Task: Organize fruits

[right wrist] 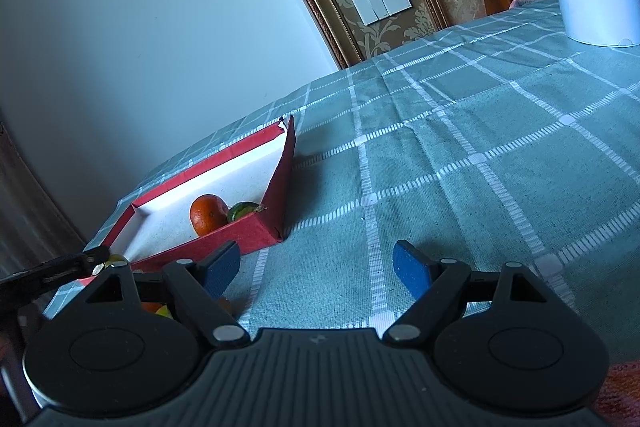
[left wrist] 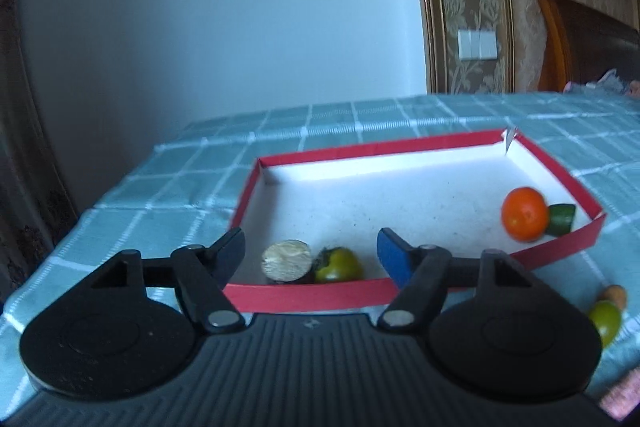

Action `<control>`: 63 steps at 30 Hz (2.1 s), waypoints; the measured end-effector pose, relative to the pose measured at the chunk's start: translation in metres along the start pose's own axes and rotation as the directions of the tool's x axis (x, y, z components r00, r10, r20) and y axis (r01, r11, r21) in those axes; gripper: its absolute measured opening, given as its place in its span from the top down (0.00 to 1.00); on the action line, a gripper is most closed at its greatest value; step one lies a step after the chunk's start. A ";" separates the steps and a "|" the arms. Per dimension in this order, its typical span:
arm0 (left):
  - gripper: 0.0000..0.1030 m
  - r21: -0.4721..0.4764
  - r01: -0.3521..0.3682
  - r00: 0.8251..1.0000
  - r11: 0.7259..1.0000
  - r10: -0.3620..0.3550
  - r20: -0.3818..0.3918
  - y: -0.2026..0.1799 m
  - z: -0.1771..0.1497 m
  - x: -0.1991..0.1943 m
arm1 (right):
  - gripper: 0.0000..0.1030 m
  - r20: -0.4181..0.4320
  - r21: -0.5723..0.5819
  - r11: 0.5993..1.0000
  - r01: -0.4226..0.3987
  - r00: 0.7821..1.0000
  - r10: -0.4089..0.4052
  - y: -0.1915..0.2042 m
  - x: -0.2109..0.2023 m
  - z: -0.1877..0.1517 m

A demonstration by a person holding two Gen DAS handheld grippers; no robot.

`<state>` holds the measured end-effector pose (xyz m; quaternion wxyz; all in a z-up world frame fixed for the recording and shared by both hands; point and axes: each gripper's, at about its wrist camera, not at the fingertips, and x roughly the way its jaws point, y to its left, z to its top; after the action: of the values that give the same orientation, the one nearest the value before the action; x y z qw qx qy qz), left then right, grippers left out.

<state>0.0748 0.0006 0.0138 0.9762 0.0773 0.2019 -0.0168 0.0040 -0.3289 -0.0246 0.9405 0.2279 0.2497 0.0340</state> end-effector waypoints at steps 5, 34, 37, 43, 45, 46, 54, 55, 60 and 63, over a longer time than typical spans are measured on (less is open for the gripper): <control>0.10 -0.063 -0.014 0.999 0.998 0.018 0.050 0.020 -0.019 -0.042 | 0.19 0.005 -0.001 1.000 0.002 1.000 -0.002 0.000 -0.001 0.000; 0.00 -0.312 -0.071 0.997 0.947 0.072 -0.011 0.063 -0.058 -0.053 | 0.19 -0.048 -0.697 0.702 -0.146 0.986 0.157 0.106 -0.022 -0.047; 0.00 -0.314 -0.074 0.997 0.947 0.075 -0.010 0.063 -0.058 -0.053 | 0.35 -0.073 -0.729 0.669 -0.148 0.988 0.139 0.111 -0.016 -0.051; 0.00 -0.314 -0.074 0.997 0.947 0.074 -0.010 0.063 -0.058 -0.054 | 0.45 -0.090 -0.762 0.630 -0.150 0.988 0.126 0.117 -0.007 -0.054; 0.00 -0.314 -0.074 0.997 0.947 0.074 -0.010 0.063 -0.058 -0.053 | 0.50 -0.101 -0.773 0.616 -0.154 0.988 0.120 0.120 -0.003 -0.054; 0.00 -0.314 -0.074 0.997 0.947 0.074 -0.010 0.063 -0.058 -0.053 | 0.54 -0.105 -0.779 0.608 -0.153 0.988 0.114 0.122 -0.001 -0.054; 0.00 -0.313 -0.073 0.997 0.947 0.074 -0.010 0.063 -0.058 -0.053 | 0.58 -0.121 -0.812 0.566 -0.142 0.990 0.075 0.126 0.012 -0.054; 0.00 -0.314 -0.073 0.997 0.947 0.074 -0.010 0.063 -0.058 -0.053 | 0.59 -0.118 -0.824 0.551 -0.131 0.991 0.060 0.126 0.014 -0.056; 0.00 -0.313 -0.074 0.997 0.947 0.074 -0.012 0.062 -0.058 -0.053 | 0.64 -0.092 -0.882 0.460 -0.102 0.995 0.044 0.132 0.013 -0.068; 0.00 -0.314 -0.075 0.997 0.946 0.075 -0.014 0.061 -0.058 -0.053 | 0.67 -0.072 -0.902 0.424 -0.079 0.997 0.032 0.136 0.012 -0.074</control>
<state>0.0075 0.0705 -0.0087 0.9758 -0.0716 0.1997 0.0527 -0.0143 -0.1751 -0.0267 0.9089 -0.3040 0.2054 0.1985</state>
